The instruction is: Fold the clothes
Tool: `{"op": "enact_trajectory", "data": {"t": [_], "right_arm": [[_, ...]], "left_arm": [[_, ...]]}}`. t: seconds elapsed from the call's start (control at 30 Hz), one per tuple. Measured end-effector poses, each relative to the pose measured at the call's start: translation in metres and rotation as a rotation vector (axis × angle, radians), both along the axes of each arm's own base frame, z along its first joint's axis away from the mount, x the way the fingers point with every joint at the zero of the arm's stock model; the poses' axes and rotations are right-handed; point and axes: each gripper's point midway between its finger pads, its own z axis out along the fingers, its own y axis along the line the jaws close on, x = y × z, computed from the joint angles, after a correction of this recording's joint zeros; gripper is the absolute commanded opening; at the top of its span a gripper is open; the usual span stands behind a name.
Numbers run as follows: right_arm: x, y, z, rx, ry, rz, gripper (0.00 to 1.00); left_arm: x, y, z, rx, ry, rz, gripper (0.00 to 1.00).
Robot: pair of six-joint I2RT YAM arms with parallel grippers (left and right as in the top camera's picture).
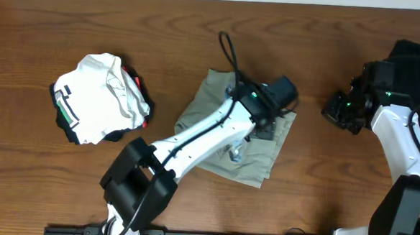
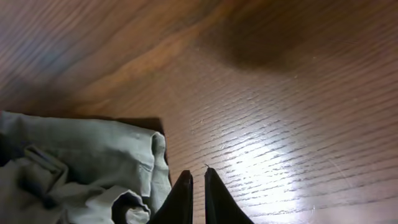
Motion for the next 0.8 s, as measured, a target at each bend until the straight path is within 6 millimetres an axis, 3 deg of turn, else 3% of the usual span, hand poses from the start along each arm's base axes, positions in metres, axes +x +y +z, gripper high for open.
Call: {"op": "enact_trajectory", "data": {"t": [0.17, 0.3, 0.4, 0.47, 0.57, 0.67, 0.8], "right_arm": [[0.000, 0.000, 0.000, -0.001, -0.001, 0.003, 0.08], [0.000, 0.000, 0.000, -0.001, -0.001, 0.005, 0.08], [0.000, 0.000, 0.000, -0.002, -0.001, 0.005, 0.08], [0.000, 0.000, 0.000, -0.003, -0.003, 0.011, 0.07], [0.003, 0.004, 0.002, 0.004, -0.025, 0.059, 0.04], [0.013, 0.019, 0.010, 0.060, -0.108, 0.177, 0.02], [0.025, 0.054, 0.033, 0.205, -0.270, 0.379, 0.01]], "left_arm": [[-0.013, -0.024, 0.002, -0.039, -0.016, -0.068, 0.85], [-0.029, -0.044, 0.004, -0.073, -0.010, -0.144, 0.74], [-0.043, -0.053, 0.003, -0.074, -0.001, -0.207, 0.46], [-0.053, -0.054, 0.002, -0.057, 0.010, -0.263, 0.34], [-0.064, -0.042, 0.000, 0.010, 0.038, -0.334, 0.31], [-0.062, -0.018, 0.012, 0.091, 0.023, -0.342, 0.30], [-0.035, 0.014, 0.070, 0.112, -0.145, -0.276, 0.31]]}}
